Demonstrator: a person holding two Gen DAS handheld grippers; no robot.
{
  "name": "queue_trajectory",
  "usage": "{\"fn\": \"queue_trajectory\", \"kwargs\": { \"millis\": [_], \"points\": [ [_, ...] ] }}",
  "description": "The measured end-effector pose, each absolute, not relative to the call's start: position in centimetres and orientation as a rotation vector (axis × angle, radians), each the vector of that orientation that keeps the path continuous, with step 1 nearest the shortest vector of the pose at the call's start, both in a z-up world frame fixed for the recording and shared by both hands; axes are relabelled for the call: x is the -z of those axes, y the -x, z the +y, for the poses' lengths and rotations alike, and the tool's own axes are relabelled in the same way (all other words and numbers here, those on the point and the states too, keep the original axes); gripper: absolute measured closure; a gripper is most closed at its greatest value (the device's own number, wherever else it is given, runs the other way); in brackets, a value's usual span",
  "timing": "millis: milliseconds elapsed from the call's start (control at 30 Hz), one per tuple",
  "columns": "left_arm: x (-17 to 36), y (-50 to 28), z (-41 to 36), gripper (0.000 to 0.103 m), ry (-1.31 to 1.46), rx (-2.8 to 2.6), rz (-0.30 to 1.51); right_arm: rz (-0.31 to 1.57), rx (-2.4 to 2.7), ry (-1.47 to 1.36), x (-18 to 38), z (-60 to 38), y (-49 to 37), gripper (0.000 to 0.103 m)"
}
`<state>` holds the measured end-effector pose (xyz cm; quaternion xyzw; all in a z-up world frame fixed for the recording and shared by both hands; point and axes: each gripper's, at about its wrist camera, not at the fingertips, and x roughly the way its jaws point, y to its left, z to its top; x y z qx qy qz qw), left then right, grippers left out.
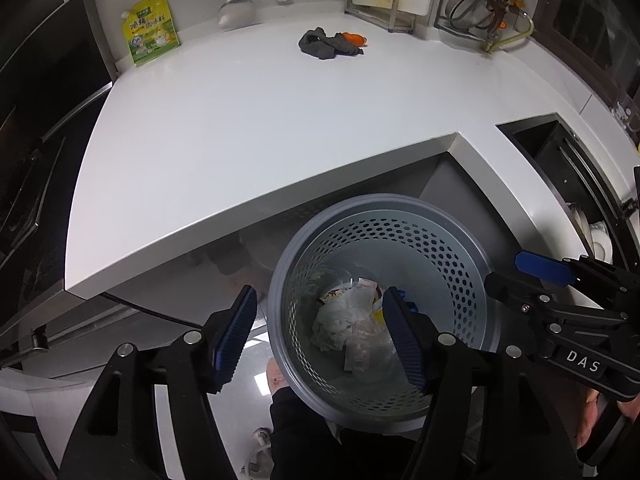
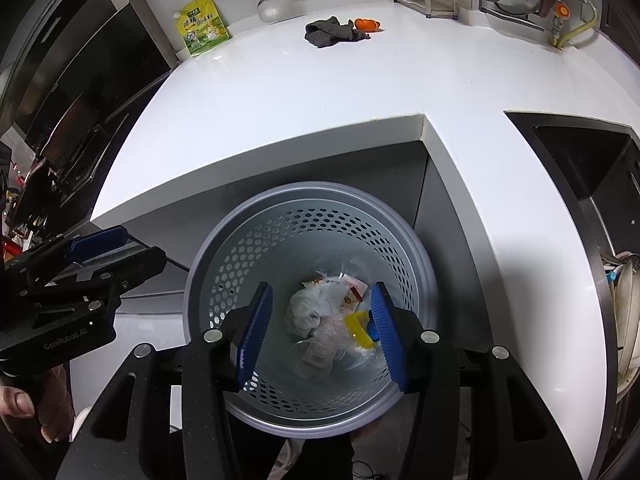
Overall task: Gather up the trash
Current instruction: 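Lower the blue strap and white cloth over the grey bin and open both grippers, then move both tools back over the counter toward the dark cloth and orange peel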
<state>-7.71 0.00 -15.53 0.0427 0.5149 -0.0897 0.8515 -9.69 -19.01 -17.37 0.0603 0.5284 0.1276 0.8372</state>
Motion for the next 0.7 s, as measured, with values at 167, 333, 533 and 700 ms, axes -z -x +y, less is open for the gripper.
{"fn": "queue_trajectory", "kwargs": {
  "millis": [167,333,533,700],
  "points": [
    [14.6,7.1,0.2,0.036,-0.081,0.194,1.065,1.099,-0.262,-0.134,16.5,-19.0,9.2,0.051],
    [13.6,6.4,0.5,0.033,-0.085,0.201,1.036,1.079,-0.252,-0.145,15.5,-19.0,8.1,0.048],
    [12.4,5.1,0.8,0.033,-0.097,0.207,1.009,1.055,-0.24,-0.152,14.5,-18.8,6.8,0.048],
    [11.3,3.9,1.2,0.029,-0.098,0.211,0.98,1.024,-0.224,-0.157,13.3,-18.9,5.8,0.044]
  ]
}}
